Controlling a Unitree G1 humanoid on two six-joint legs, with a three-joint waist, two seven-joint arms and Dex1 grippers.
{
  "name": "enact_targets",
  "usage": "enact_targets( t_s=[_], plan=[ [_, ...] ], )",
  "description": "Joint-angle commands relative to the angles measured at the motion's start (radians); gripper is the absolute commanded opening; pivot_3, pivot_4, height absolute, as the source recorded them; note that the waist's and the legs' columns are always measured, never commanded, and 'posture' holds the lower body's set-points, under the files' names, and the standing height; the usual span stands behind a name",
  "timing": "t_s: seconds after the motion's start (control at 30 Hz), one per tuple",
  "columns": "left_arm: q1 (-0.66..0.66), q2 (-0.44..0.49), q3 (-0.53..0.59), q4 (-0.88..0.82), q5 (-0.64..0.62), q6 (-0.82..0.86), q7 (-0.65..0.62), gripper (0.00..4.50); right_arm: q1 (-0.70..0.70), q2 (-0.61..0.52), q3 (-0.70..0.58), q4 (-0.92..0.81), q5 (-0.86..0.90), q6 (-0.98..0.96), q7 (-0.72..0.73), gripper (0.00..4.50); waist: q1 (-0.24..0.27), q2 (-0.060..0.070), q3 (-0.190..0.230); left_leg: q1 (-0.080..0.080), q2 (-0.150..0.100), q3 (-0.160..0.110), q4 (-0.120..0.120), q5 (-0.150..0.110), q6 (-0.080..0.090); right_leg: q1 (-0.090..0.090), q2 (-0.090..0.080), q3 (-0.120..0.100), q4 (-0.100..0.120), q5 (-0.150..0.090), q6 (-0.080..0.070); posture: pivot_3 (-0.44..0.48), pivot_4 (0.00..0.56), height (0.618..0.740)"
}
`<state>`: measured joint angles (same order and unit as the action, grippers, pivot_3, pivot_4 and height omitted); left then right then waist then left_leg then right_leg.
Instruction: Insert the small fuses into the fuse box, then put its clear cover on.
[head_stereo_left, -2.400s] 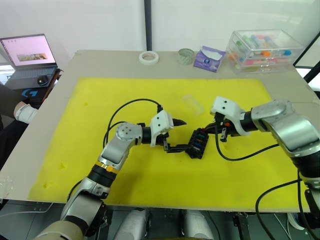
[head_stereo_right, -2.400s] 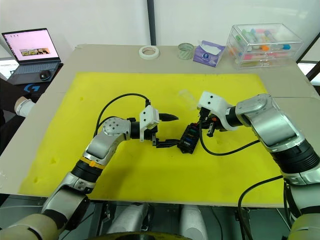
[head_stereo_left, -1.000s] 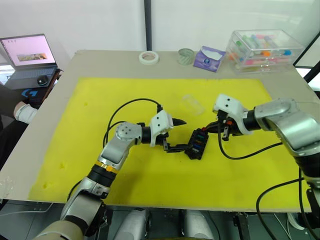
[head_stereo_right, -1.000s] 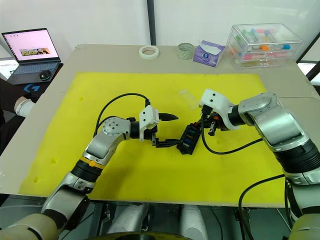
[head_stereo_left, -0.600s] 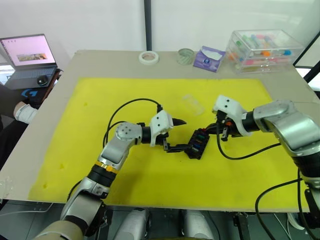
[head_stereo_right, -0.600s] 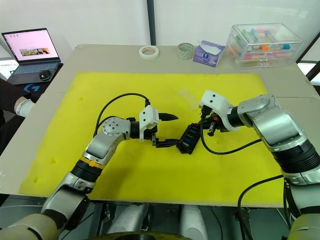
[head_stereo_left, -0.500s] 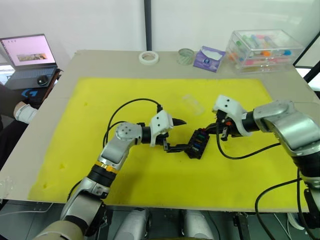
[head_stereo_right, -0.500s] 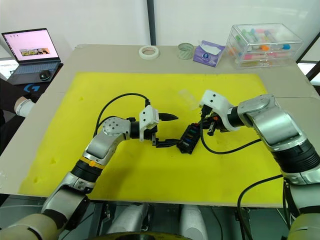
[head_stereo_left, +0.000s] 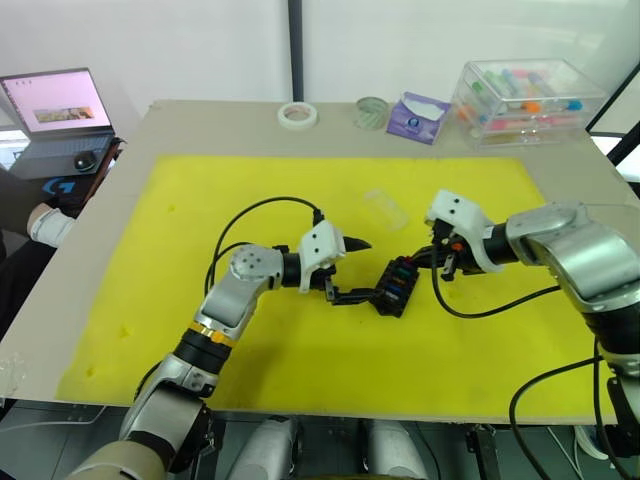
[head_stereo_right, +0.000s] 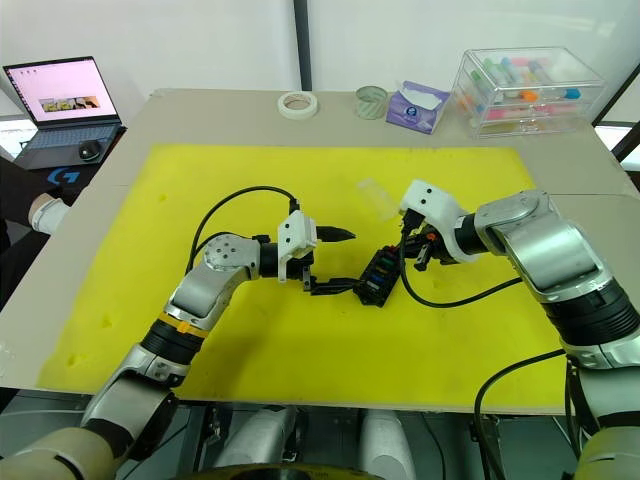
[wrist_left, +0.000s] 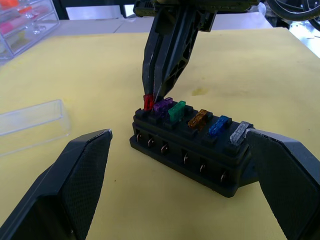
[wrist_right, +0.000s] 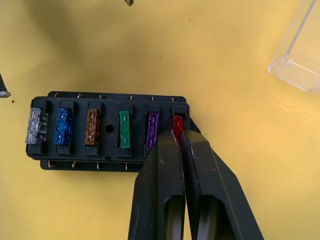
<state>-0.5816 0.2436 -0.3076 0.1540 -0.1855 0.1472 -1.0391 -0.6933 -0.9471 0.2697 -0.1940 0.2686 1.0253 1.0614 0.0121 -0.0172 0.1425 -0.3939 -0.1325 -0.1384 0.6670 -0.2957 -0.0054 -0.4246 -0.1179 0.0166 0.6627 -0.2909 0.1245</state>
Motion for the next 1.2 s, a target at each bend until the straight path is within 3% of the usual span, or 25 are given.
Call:
enact_targets(
  t_s=[0.03, 0.1, 0.2, 0.33, 1.07, 1.17, 1.2],
  plan=[
    [0.002, 0.003, -0.003, -0.036, 0.001, -0.011, 0.001, 4.49, 0.0, 0.004, 0.011, -0.017, -0.002, -0.013, -0.001, 0.0, 0.0, 0.0, 0.0, 0.0, 0.0, 0.0, 0.0, 0.0, 0.0, 0.0, 0.0, 0.0, 0.0, 0.0, 0.0, 0.0, 0.15, 0.74],
    [0.003, 0.005, -0.003, -0.037, 0.001, -0.01, 0.001, 4.49, 0.001, 0.004, 0.01, -0.016, -0.001, -0.021, 0.004, 0.0, 0.0, 0.0, 0.0, 0.0, 0.0, 0.0, 0.0, 0.0, 0.0, 0.0, 0.0, 0.0, 0.0, 0.0, 0.0, 0.0, 0.15, 0.74],
    [0.006, 0.008, -0.005, -0.04, 0.003, -0.012, 0.002, 4.5, 0.005, 0.005, 0.001, -0.018, 0.001, -0.024, -0.001, 0.62, 0.0, 0.0, 0.0, 0.0, 0.0, 0.0, 0.0, 0.0, 0.0, 0.0, 0.0, 0.0, 0.0, 0.0, 0.0, 0.0, 0.15, 0.74],
    [0.005, 0.01, -0.004, -0.04, 0.002, -0.011, 0.0, 4.5, -0.005, 0.004, -0.018, -0.016, 0.017, -0.01, 0.002, 1.92, 0.0, 0.0, 0.0, 0.0, 0.0, 0.0, 0.0, 0.0, 0.0, 0.0, 0.0, 0.0, 0.0, 0.0, 0.0, 0.0, 0.15, 0.74],
    [-0.01, 0.005, -0.003, -0.018, 0.003, -0.022, -0.007, 4.5, -0.047, -0.015, -0.113, 0.017, 0.121, -0.002, 0.04, 1.92, 0.0, 0.0, 0.0, 0.0, 0.0, 0.0, 0.0, 0.0, 0.0, 0.0, 0.0, 0.0, 0.0, 0.0, 0.0, 0.0, 0.15, 0.74],
    [-0.002, -0.001, -0.003, -0.033, -0.011, -0.018, -0.013, 4.5, 0.01, -0.015, -0.17, -0.026, 0.144, -0.089, 0.052, 1.92, 0.002, 0.0, 0.0, 0.0, 0.0, 0.0, 0.0, 0.0, 0.0, 0.0, 0.0, 0.0, 0.0, 0.0, 0.0, 0.0, 0.15, 0.74],
    [0.004, -0.006, -0.002, -0.045, -0.02, -0.01, -0.013, 4.5, 0.044, 0.009, -0.215, -0.053, 0.159, -0.13, 0.036, 1.73, 0.003, 0.0, 0.0, 0.0, 0.0, 0.0, 0.0, 0.0, 0.0, 0.0, 0.0, 0.0, 0.0, 0.0, 0.0, 0.0, 0.15, 0.74]
  ],
)
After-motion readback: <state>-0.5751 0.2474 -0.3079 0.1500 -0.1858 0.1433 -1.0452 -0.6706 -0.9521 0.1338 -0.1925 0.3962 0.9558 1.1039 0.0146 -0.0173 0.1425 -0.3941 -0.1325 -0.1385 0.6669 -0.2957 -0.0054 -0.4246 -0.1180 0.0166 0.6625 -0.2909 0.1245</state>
